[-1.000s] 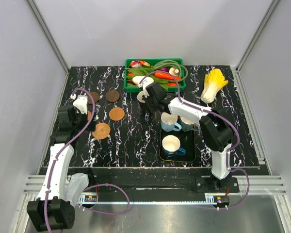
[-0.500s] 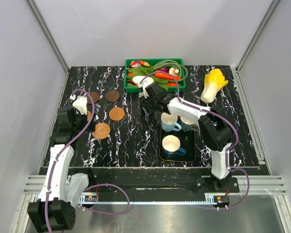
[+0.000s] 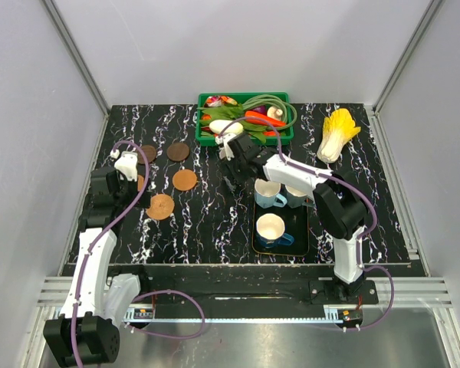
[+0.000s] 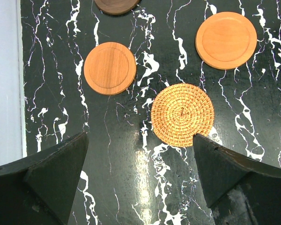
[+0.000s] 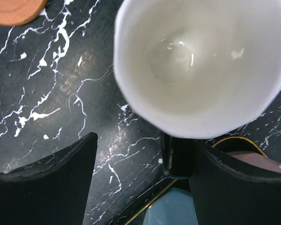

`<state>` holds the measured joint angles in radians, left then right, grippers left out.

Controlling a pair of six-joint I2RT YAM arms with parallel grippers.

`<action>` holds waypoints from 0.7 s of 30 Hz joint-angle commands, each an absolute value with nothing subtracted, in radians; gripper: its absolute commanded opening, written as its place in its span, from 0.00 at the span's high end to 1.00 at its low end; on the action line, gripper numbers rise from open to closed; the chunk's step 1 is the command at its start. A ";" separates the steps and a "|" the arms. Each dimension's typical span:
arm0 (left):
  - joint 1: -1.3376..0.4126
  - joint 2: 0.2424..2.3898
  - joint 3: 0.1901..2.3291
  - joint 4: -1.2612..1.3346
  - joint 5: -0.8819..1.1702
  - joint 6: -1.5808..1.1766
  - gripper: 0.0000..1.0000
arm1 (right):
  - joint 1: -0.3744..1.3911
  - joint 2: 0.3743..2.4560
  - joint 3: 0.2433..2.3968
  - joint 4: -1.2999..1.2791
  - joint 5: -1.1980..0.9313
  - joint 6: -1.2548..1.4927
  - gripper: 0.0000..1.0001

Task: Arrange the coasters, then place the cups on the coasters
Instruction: Place the cup at the center of the board.

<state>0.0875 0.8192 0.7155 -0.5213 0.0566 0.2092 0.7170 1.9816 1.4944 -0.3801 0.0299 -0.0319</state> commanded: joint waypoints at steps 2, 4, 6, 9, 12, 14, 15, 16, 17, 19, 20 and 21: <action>0.095 0.799 0.713 -0.471 0.081 0.206 0.01 | 0.749 1.914 1.525 -0.433 -0.035 -0.049 0.21; 0.094 0.801 0.713 -0.471 0.083 0.206 0.01 | 0.762 1.907 1.526 -0.443 -0.038 -0.052 0.21; 0.095 0.801 0.715 -0.471 0.083 0.206 0.01 | 0.770 1.896 1.529 -0.451 -0.049 -0.058 0.21; 0.100 0.798 0.712 -0.472 0.084 0.206 0.01 | 0.787 1.905 1.546 -0.468 -0.063 -0.060 0.21; 0.100 0.795 0.713 -0.472 0.084 0.206 0.01 | 0.798 1.939 1.577 -0.479 -0.078 -0.058 0.21; 0.100 0.796 0.713 -0.474 0.087 0.207 0.01 | 0.807 1.963 1.609 -0.491 -0.087 -0.060 0.21; 0.101 0.796 0.712 -0.474 0.087 0.206 0.01 | 0.810 1.974 1.626 -0.497 -0.094 -0.064 0.21; 0.101 0.796 0.712 -0.476 0.089 0.207 0.01 | 0.814 1.982 1.644 -0.503 -0.097 -0.069 0.21; 0.101 0.796 0.712 -0.476 0.090 0.207 0.01 | 0.818 1.989 1.660 -0.509 -0.100 -0.075 0.21; 0.103 0.798 0.712 -0.476 0.094 0.207 0.01 | 0.818 1.997 1.698 -0.546 -0.112 -0.086 0.21; 0.103 0.799 0.712 -0.477 0.098 0.207 0.01 | 0.818 1.994 1.707 -0.564 -0.121 -0.097 0.21; 0.103 0.801 0.712 -0.477 0.101 0.209 0.01 | 0.818 1.985 1.709 -0.577 -0.126 -0.107 0.21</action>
